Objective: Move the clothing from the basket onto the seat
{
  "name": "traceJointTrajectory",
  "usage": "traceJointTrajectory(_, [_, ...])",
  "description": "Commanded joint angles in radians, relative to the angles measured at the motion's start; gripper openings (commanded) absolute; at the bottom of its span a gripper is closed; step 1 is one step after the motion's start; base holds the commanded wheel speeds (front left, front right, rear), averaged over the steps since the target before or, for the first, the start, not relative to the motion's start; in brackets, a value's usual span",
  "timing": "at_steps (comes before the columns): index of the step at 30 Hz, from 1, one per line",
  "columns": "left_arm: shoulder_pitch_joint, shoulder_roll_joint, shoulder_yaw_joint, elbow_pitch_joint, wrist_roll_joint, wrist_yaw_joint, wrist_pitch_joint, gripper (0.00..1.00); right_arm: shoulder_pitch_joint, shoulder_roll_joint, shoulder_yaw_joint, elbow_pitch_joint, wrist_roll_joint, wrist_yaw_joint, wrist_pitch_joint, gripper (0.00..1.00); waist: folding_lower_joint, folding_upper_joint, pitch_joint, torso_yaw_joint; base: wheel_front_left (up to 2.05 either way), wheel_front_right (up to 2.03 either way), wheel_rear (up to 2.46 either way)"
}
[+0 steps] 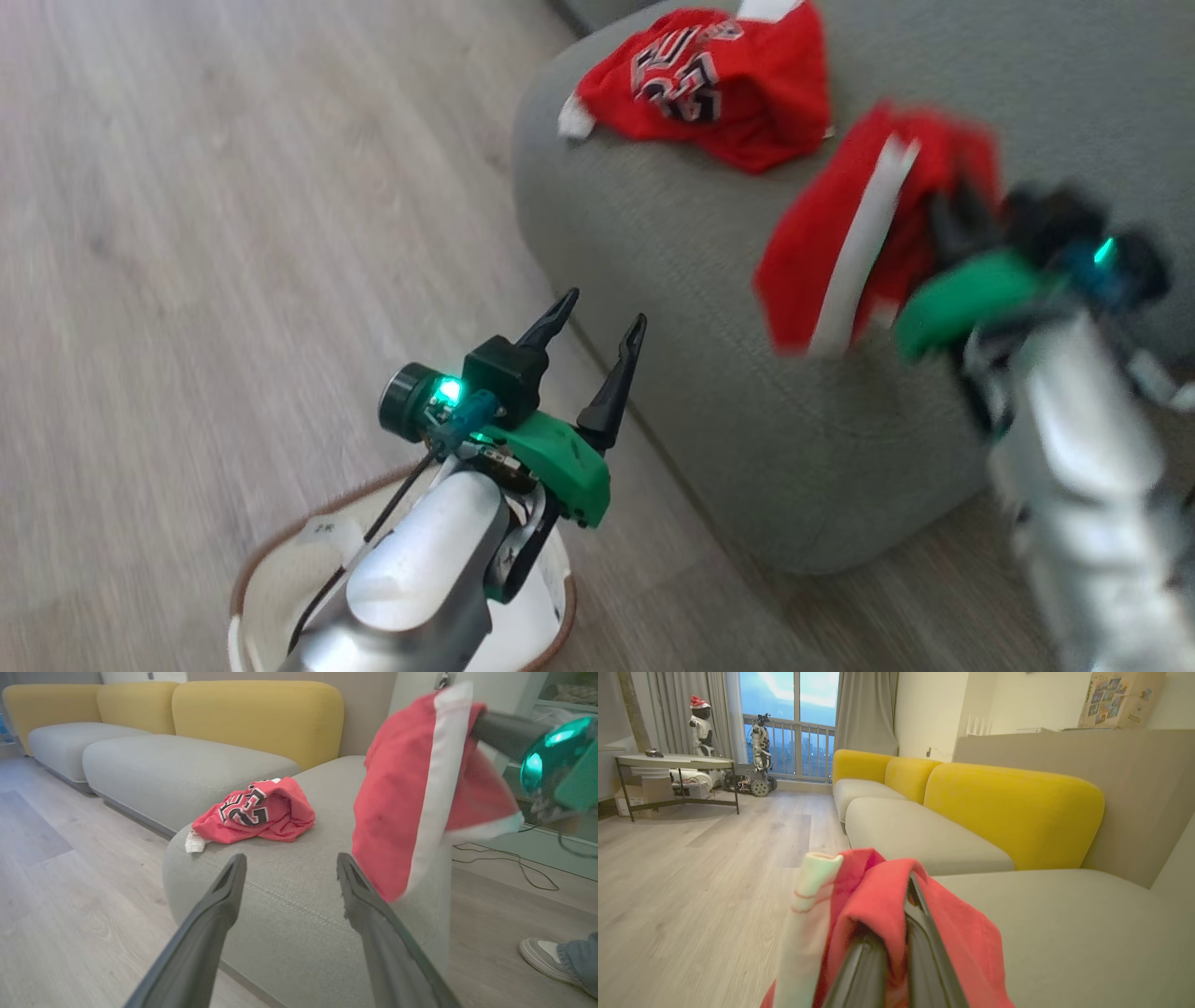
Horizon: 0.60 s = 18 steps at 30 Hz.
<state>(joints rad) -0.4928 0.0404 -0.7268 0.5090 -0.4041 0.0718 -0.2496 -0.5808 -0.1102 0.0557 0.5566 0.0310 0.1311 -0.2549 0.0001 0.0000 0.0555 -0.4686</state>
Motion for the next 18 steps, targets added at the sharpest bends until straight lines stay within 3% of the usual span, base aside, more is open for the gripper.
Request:
traceJointTrajectory(1, [-0.051,0.014,0.042,-0.034,0.012,0.006,-0.012,1.0,-0.086,-0.005,0.015,-0.026,0.014,0.0,-0.003,0.0,-0.0001,0.0,0.048,0.045,0.0,0.0,0.0])
traceJointTrajectory(12, [-0.125,0.078,0.028,-0.096,0.09,0.006,-0.006,1.0,-0.512,-0.154,-0.055,0.134,0.058,0.0,0.029,0.0,-0.0001,0.0,0.289,0.193,0.0,0.0,0.0])
traceJointTrajectory(18, [-0.164,0.122,0.014,-0.192,0.132,0.017,0.03,1.0,-0.702,-0.239,-0.146,0.245,0.038,0.0,0.061,0.0,-0.0001,0.0,0.417,0.253,0.0,0.0,0.0])
